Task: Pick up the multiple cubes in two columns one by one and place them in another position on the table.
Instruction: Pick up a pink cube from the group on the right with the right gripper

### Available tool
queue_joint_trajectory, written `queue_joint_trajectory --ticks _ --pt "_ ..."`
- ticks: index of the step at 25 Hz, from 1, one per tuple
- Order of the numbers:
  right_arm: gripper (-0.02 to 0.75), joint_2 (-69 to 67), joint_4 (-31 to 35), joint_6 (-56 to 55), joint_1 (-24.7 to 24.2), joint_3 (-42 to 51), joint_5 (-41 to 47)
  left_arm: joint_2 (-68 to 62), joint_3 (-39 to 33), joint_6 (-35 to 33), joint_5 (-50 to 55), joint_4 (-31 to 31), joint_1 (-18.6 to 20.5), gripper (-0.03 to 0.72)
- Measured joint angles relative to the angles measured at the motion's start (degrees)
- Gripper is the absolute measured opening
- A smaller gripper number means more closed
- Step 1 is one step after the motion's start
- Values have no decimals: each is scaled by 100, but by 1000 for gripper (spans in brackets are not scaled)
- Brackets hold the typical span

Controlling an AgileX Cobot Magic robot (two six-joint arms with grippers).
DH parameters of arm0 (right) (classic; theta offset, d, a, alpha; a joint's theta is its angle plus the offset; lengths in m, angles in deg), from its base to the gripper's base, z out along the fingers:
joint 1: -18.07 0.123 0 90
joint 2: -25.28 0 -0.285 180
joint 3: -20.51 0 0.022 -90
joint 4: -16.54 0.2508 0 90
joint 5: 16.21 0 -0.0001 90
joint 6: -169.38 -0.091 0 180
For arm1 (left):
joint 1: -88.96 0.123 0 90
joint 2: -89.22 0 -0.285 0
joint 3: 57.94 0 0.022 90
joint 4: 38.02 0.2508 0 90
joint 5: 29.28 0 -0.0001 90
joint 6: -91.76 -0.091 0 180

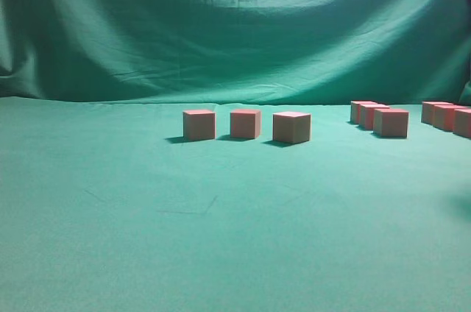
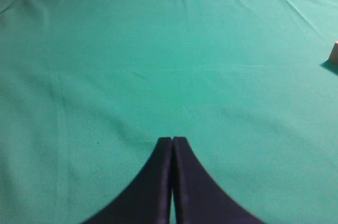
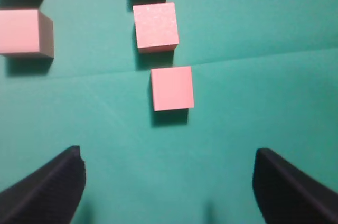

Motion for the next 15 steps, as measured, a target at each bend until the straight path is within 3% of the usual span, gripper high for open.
queue_joint_trajectory --ticks 11,12,15 --pt "589 -872 -350 -194 -9 0 -715 0 0 0 0 0 0 0" --pt "548 -934 -355 -194 -9 0 -788 0 0 0 0 0 0 0" --pt "548 -1124 -437 -201 -9 0 -953 0 0 0 0 0 0 0"
